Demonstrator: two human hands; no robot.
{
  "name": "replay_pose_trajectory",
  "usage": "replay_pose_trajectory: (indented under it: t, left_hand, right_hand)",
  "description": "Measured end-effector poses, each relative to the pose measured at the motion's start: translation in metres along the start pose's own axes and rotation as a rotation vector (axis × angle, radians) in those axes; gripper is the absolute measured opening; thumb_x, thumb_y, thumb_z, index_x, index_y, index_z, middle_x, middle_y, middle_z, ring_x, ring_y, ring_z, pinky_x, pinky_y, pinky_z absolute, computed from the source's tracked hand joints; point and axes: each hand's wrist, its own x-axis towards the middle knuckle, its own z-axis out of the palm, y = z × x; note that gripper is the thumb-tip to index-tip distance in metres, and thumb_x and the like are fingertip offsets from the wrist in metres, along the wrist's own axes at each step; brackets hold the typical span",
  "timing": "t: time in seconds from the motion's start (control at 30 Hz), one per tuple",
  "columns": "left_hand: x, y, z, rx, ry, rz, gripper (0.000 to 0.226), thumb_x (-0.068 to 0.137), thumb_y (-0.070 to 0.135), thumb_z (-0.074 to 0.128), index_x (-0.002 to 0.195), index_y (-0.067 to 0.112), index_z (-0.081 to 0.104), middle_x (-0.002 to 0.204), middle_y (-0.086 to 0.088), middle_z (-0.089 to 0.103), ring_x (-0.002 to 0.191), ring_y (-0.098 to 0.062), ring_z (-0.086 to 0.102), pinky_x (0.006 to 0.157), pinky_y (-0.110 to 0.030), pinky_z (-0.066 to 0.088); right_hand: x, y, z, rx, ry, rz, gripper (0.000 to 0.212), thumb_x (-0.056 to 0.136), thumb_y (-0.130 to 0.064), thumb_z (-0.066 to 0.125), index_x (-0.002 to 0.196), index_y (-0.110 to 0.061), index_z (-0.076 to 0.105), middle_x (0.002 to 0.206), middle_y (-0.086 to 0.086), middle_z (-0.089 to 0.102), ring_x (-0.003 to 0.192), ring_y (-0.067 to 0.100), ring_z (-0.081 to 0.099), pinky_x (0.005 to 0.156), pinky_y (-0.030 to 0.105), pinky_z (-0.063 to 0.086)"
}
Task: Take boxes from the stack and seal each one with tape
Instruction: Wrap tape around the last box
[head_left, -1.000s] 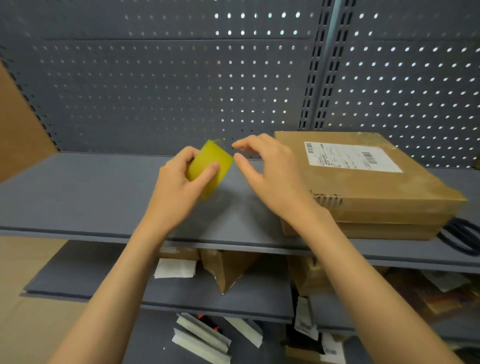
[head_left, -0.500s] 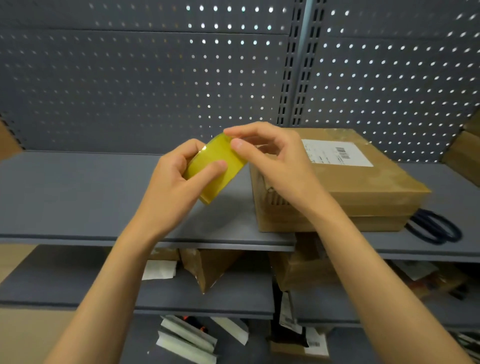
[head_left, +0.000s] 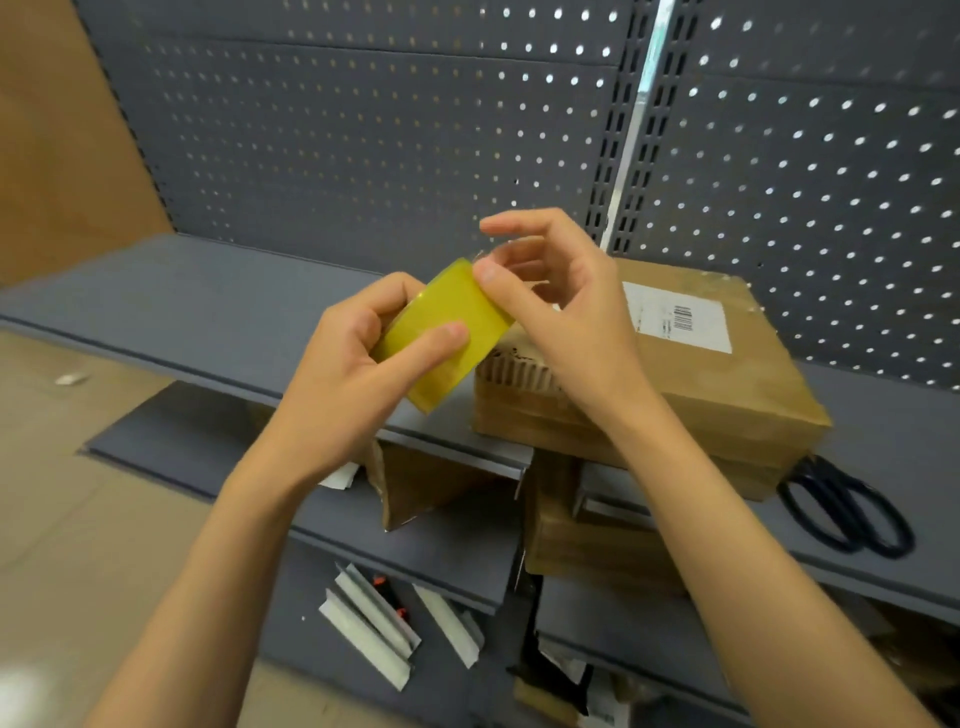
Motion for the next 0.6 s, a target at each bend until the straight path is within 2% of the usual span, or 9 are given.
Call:
replay_pose_trajectory:
  t: [0.17,0.4,0.53,0.6]
  left_hand:
    - [-0.021,0.012,0.015,0.035,0.040,-0.026,0.007,0.085,0.021,0.060,0.080,0.019,0.055,0.065,0.018,0.056,0.060,0.003,0.051,0.055,-0.009,0.040]
    - [-0.031,0.021,0.026,0.049,0.068,-0.059,0.010,0.084,0.022,0.061,0.080,0.016,0.055,0.065,0.015,0.055,0.059,0.002,0.050,0.054,-0.011,0.040]
    - [-0.033,0.021,0.027,0.062,0.055,-0.076,0.009,0.085,0.024,0.061,0.081,0.018,0.056,0.066,0.015,0.056,0.059,0.001,0.052,0.052,-0.012,0.041]
    - [-0.033,0.020,0.026,0.057,-0.008,-0.092,0.011,0.086,0.029,0.064,0.087,0.020,0.057,0.073,0.008,0.062,0.064,-0.005,0.060,0.054,-0.020,0.049]
  right_hand:
    - [-0.014,-0.003,-0.006,0.029,-0.030,-0.049,0.009,0.090,-0.008,0.063,0.095,-0.016,0.061,0.088,-0.009,0.063,0.086,0.003,0.060,0.076,0.024,0.049]
    - [-0.026,-0.002,-0.014,-0.123,-0.055,-0.091,0.009,0.092,-0.020,0.060,0.096,-0.021,0.068,0.092,-0.005,0.067,0.087,0.008,0.061,0.074,0.036,0.048]
    - [-0.025,-0.001,-0.018,-0.031,-0.115,0.014,0.005,0.090,-0.018,0.063,0.089,-0.018,0.067,0.090,-0.002,0.067,0.087,0.009,0.062,0.075,0.037,0.048]
    - [-0.024,0.000,-0.020,0.042,-0.110,0.061,0.006,0.089,-0.017,0.062,0.085,-0.020,0.065,0.086,-0.005,0.066,0.085,0.009,0.061,0.074,0.035,0.049]
